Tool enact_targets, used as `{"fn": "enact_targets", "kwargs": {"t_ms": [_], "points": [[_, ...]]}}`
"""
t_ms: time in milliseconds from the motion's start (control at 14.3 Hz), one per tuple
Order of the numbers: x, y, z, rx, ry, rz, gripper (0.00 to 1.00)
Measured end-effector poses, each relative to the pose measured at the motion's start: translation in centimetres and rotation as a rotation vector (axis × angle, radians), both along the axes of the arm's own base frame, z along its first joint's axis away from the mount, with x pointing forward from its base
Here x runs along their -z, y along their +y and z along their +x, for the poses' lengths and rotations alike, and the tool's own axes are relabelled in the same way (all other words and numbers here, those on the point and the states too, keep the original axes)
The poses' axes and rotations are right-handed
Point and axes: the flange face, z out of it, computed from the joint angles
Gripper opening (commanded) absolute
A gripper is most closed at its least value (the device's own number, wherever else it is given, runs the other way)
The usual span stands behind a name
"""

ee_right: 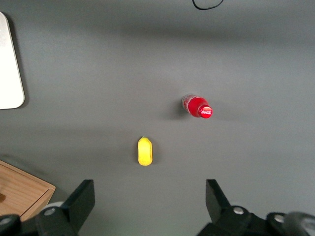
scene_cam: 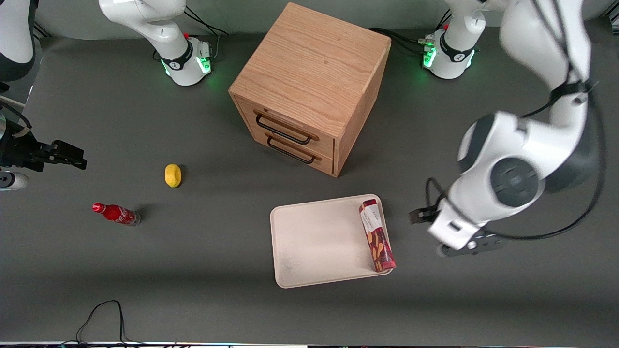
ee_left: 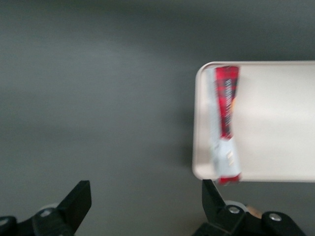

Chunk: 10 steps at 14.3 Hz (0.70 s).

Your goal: Place red cookie box on tray

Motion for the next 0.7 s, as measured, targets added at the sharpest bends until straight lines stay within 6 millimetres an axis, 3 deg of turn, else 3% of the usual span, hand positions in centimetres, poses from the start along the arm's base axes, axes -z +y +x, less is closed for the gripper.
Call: {"fn": "enact_targets", "kwargs": {"t_ms": [280,559,699], "points": [[-5.8,6.8,-5.7,0.061,0.016,0.062,1.00],[-11.4,16.0,-10.5,-0.014,0.024,0.042,1.00],[-13.1,18.3,-11.9,-0.043,0.013,0.035,1.00]]}}
